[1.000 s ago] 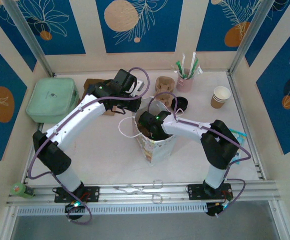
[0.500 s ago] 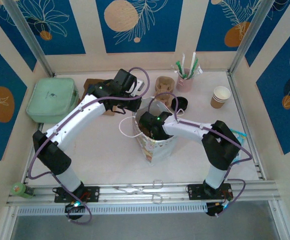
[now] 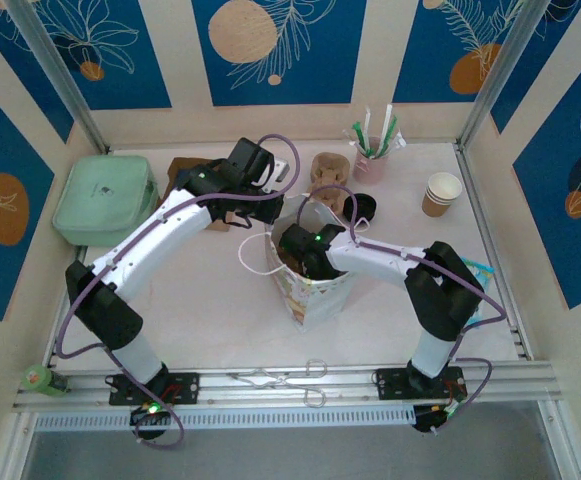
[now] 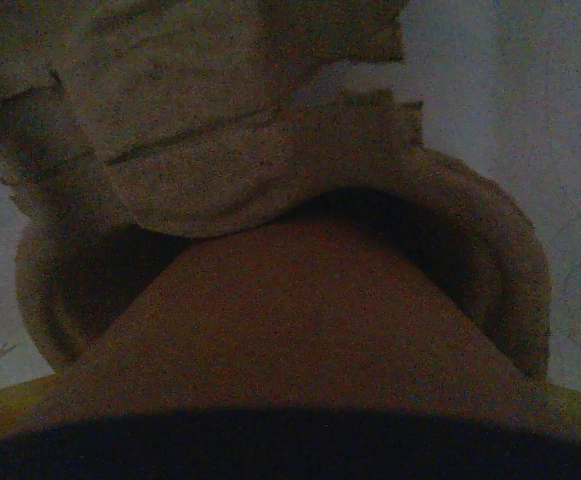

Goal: Pack the takeout coffee

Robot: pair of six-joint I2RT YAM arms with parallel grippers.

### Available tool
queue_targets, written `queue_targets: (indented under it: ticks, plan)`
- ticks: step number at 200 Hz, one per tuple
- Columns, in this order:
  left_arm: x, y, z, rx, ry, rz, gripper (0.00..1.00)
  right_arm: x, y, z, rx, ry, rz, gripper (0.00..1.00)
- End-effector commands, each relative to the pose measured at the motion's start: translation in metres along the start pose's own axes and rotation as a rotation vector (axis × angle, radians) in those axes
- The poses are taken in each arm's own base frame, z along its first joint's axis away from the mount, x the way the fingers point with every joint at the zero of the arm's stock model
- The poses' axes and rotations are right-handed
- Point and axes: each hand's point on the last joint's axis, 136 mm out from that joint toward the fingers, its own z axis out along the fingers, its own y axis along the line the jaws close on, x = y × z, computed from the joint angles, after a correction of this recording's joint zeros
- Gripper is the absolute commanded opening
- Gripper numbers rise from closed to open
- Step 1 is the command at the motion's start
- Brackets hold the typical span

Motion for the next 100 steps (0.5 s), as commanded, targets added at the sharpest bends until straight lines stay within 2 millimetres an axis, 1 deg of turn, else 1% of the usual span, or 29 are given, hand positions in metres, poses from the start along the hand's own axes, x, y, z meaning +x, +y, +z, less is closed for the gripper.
queue_targets:
  ticks: [1,7,23,43,74,100]
  plan:
    - [-0.0048,-0.0037,-0.0029,0.002,-0.02,0.005,0.12,0.0075,-0.0134,0.0674,0.055,0.075,0.042,0.61]
    - [-0.0048,-0.0035,-0.0033,0.001,-0.022,0.006,0.12,0.0073,-0.0144,0.0681,0.061,0.074,0.044,0.68]
    - [-0.0044,-0.0035,-0.0023,0.001,-0.02,0.005,0.12,0.0078,-0.0148,0.0695,0.069,0.073,0.042,0.78]
    - [-0.0048,-0.0038,-0.0031,0.003,-0.023,0.006,0.12,0.0084,-0.0155,0.0706,0.075,0.075,0.046,0.83]
    - [-0.0038,-0.0035,-0.0026,0.002,-0.02,0.004,0.12,0.0095,-0.0149,0.072,0.075,0.09,0.051,0.94]
    - [-0.0042,-0.0036,-0.0038,0.002,-0.023,0.005,0.12,0.0091,-0.0127,0.0716,0.073,0.085,0.043,0.97]
